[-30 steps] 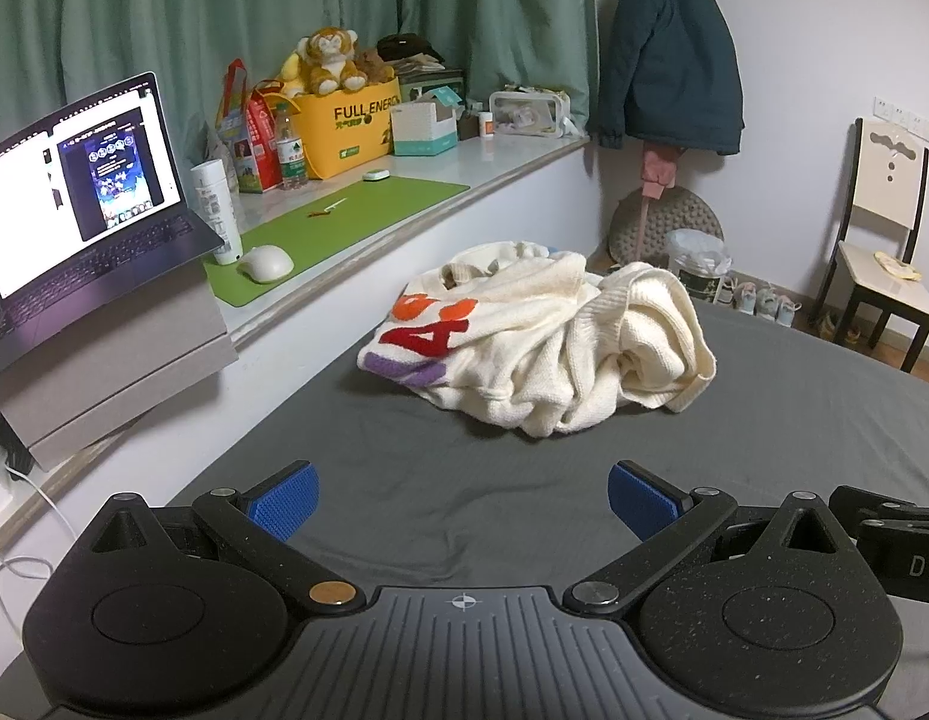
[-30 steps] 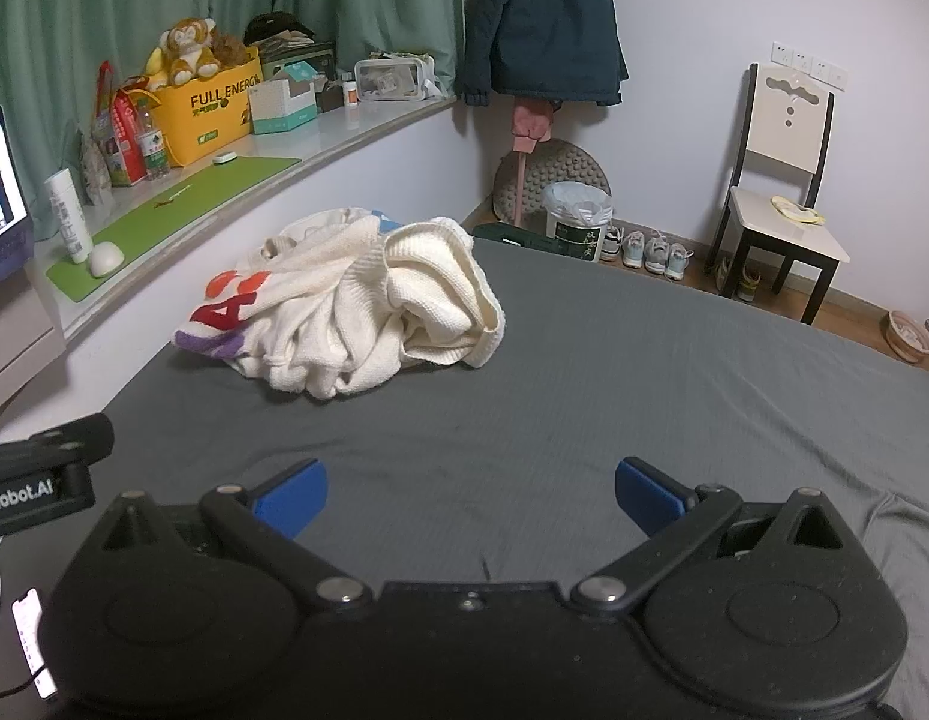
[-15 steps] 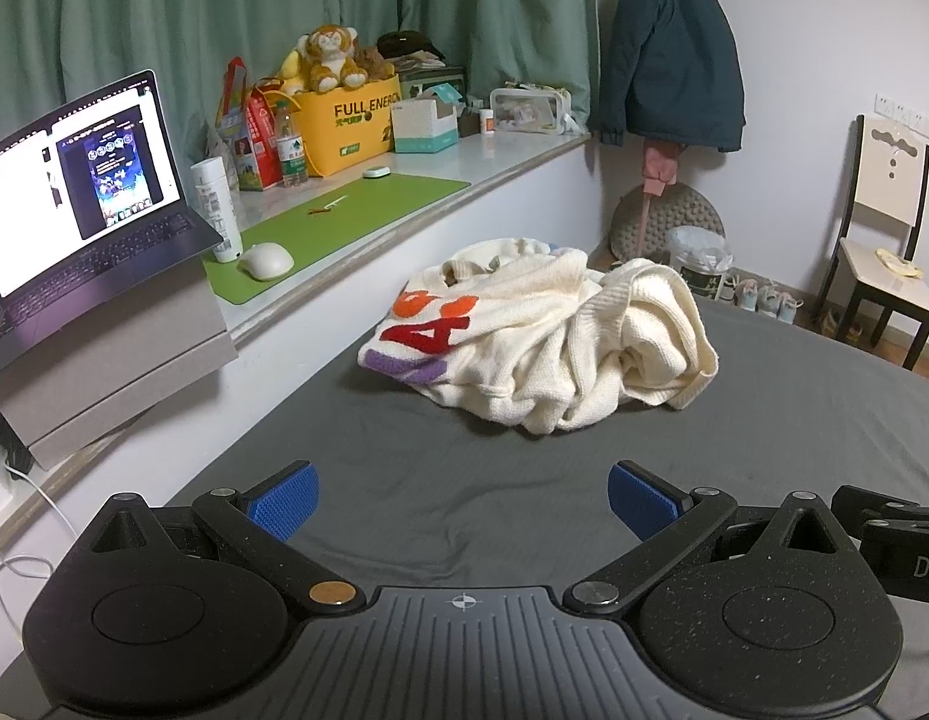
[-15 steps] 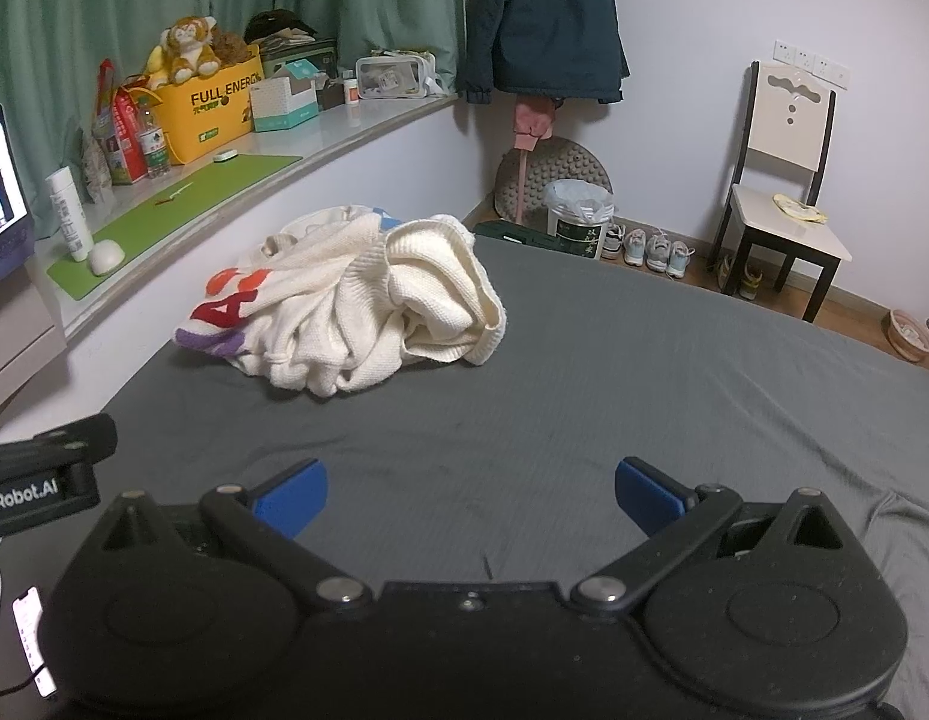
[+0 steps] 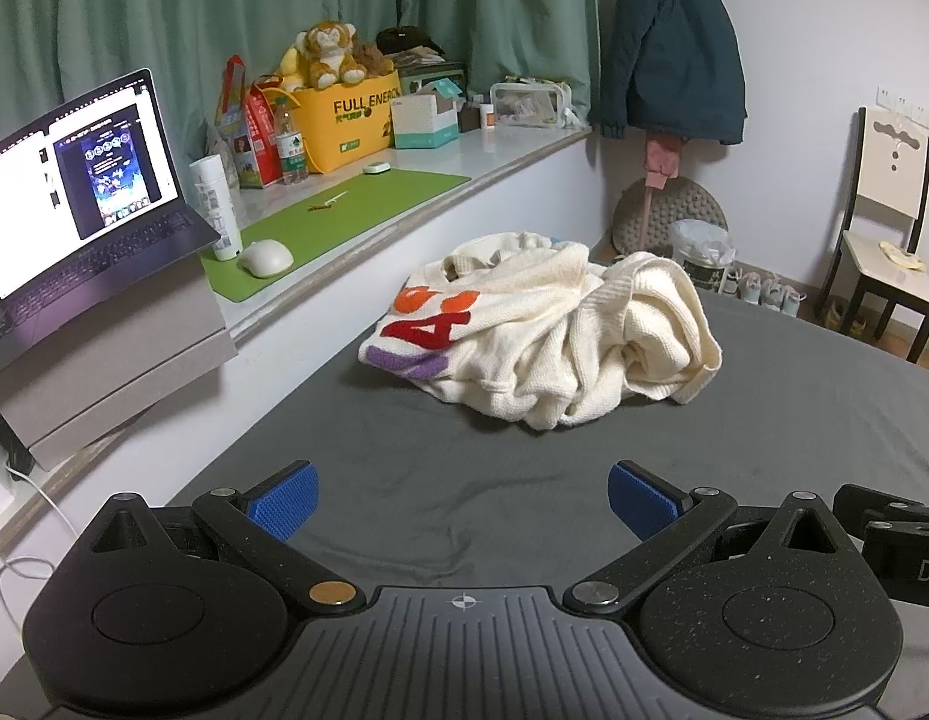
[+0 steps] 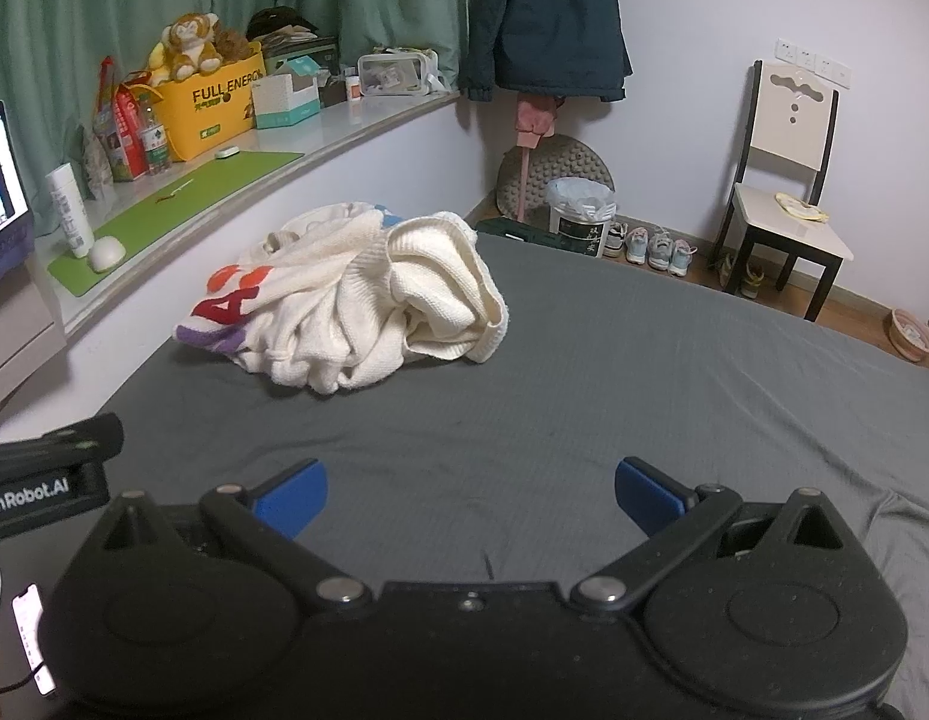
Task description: Fold clothes
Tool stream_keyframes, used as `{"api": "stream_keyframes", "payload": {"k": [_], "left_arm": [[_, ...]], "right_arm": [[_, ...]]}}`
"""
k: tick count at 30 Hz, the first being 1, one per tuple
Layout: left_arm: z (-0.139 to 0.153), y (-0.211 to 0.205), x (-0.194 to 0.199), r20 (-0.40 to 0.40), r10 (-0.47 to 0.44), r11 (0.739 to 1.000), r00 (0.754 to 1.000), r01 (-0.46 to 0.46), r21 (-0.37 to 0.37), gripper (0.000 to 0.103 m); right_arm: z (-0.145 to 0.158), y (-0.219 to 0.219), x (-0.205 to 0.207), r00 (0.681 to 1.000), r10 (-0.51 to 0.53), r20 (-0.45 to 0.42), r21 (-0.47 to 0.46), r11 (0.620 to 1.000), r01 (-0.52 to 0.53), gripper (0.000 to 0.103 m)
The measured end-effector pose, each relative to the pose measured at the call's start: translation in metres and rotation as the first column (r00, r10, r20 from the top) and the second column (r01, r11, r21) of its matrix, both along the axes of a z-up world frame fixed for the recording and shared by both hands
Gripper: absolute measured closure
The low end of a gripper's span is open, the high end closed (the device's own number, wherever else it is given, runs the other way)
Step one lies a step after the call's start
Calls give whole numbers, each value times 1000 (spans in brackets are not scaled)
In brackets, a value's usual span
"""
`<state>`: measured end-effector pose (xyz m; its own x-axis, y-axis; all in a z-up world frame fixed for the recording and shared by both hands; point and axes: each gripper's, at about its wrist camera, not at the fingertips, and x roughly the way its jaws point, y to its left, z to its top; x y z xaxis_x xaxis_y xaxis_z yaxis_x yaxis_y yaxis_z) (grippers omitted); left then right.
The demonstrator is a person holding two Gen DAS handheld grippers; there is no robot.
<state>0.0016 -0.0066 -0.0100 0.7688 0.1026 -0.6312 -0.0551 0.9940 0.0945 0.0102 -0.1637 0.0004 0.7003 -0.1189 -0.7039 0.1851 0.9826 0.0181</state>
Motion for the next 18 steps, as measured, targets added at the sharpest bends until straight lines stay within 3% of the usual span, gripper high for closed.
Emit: {"api": "stream_keyframes", "payload": {"k": [6,8,12,18], "left_arm": [[-12,-1,12,-4,11,1000,1000,-11,1,0],[-20,-2,20,17,33,999,999,-33,36,0],[-32,-4,40,47,-15,995,999,10,97,0],[-46,2,81,78,-59,998,995,59,-5,0]], "right_arm": [[-5,0,3,1000,2,-6,-5,1000,-2,0],[-10,-2,6,1000,11,-6,4,1000,-11,0],[-24,-6,20,999,35,-31,21,999,-35,0],[-41,-8,45,999,42,-17,-48,998,-42,0]]}}
